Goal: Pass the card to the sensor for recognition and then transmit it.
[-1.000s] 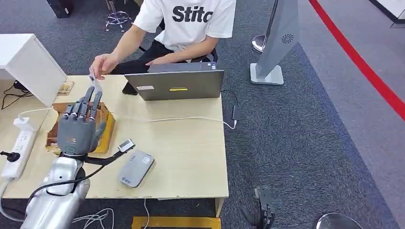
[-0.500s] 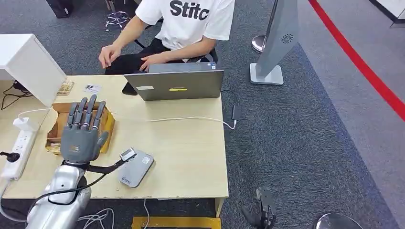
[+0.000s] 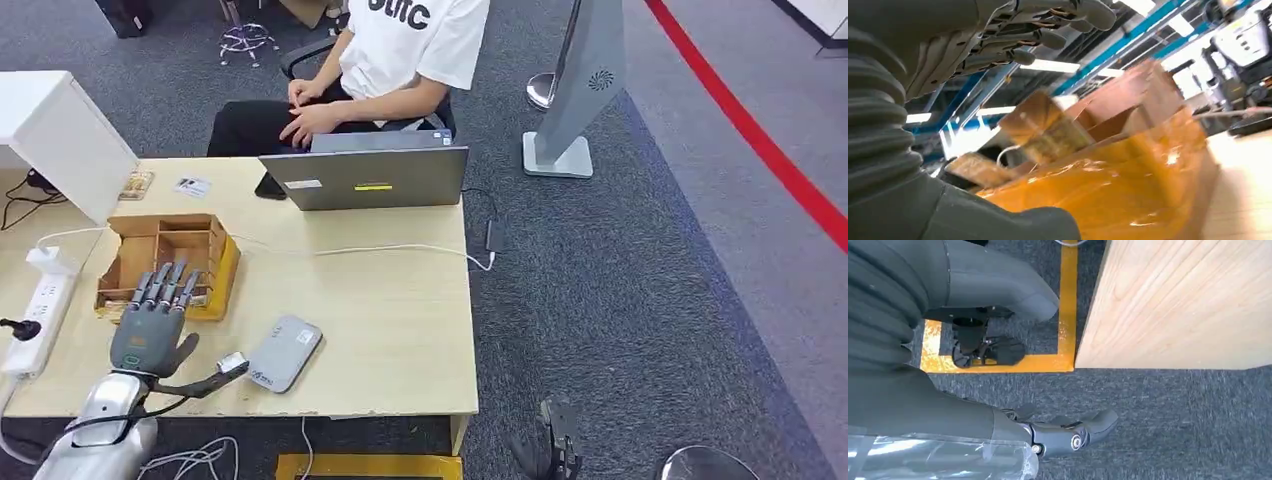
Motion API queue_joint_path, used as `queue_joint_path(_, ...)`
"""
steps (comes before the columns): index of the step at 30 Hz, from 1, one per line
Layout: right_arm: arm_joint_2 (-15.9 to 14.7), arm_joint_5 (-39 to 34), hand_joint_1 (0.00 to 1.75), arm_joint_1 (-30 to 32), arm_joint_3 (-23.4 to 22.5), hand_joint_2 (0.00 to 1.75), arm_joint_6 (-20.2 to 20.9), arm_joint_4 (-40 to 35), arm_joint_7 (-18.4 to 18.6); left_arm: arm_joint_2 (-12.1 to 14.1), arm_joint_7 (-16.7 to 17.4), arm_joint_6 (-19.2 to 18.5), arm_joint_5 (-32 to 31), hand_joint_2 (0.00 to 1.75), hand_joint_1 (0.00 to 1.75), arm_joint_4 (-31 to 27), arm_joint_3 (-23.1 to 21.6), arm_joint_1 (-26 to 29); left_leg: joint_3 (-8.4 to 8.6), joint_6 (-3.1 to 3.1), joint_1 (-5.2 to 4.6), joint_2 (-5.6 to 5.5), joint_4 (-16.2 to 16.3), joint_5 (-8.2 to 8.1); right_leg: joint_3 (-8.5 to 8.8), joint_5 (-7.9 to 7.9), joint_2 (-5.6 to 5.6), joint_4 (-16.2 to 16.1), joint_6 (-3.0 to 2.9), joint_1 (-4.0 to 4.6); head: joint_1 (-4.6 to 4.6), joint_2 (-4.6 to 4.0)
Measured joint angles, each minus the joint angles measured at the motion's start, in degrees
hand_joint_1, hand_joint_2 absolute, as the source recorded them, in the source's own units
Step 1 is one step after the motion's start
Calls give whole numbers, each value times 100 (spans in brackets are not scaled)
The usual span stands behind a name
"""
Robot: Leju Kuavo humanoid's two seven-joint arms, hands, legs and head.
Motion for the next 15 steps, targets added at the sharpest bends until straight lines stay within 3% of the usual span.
queue_joint_path(4, 0, 9, 0, -3, 0, 175, 0, 0, 9, 0, -31, 4, 11, 175, 0, 274, 399, -166, 0, 0, -1, -1, 0, 0, 1, 0, -1, 0, 0, -1, 0, 0)
queue_joint_path(15, 0, 26, 0, -9, 2, 175, 9, 0, 48, -77, -195, 7, -153, 175, 0, 387, 779, -259, 0, 1, -1, -2, 0, -1, 0, 0, -2, -1, 0, -1, 0, 0)
